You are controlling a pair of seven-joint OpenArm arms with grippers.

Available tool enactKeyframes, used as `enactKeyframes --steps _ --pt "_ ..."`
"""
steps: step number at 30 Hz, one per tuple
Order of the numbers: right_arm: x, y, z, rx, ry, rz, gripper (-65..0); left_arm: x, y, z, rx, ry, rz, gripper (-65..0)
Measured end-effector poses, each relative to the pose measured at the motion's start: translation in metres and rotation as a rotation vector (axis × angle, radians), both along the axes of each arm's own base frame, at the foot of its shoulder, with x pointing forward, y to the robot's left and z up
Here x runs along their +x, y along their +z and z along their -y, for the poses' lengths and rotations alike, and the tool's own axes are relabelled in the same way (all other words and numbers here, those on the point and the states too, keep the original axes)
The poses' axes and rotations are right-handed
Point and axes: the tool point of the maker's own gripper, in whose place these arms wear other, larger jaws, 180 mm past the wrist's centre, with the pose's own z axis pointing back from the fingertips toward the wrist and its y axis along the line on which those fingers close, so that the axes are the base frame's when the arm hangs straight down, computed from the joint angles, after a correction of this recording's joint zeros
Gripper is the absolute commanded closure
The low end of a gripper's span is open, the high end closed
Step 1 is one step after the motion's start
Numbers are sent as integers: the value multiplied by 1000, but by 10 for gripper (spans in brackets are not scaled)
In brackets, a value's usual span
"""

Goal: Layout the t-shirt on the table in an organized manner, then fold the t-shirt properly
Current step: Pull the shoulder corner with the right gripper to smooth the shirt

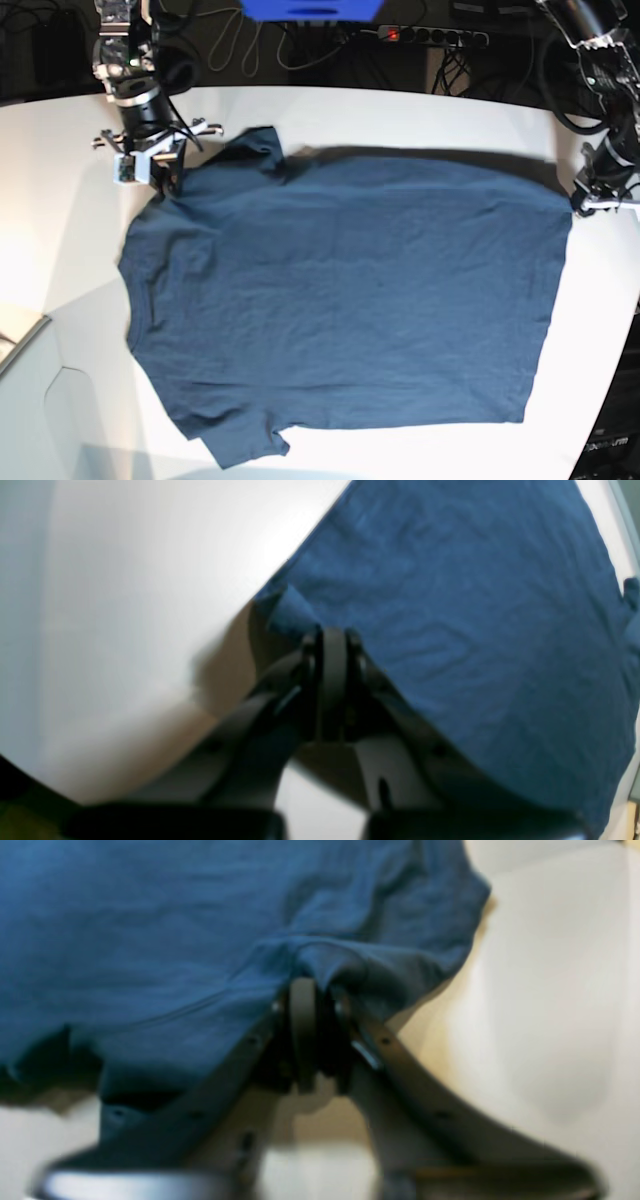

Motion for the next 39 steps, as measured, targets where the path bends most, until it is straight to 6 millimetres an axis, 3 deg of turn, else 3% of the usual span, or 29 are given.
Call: enactKeyframes --steps 2,5,13,15,17,20,27,37,39 --pt "1 1 2 -1 -5 6 -230 -2 -2 1 -2 0 -5 0" --pt "4 12 14 -16 -38 33 -307 -6 -4 1 -3 1 -12 0" --pt "44 66 2 -26 8 197 -308 -13 -9 1 -2 0 -30 0" --pt "46 77 7 -35 -4 228 -308 -14 -9 1 -3 0 -32 0" --pt "34 69 19 -52 -31 183 -313 -14 -9 1 -3 0 -32 0" --pt "7 38 25 -59 -41 40 -313 -13 -9 1 -3 0 -30 0" --pt "-45 3 7 -23 -27 -113 -315 -13 -8 0 -1 2 -29 0" --pt "-53 -55 2 29 -45 -242 -313 -14 -9 0 -2 4 -31 0" --pt "-50 -58 2 41 -52 -231 -309 -14 -9 0 -2 4 -30 0"
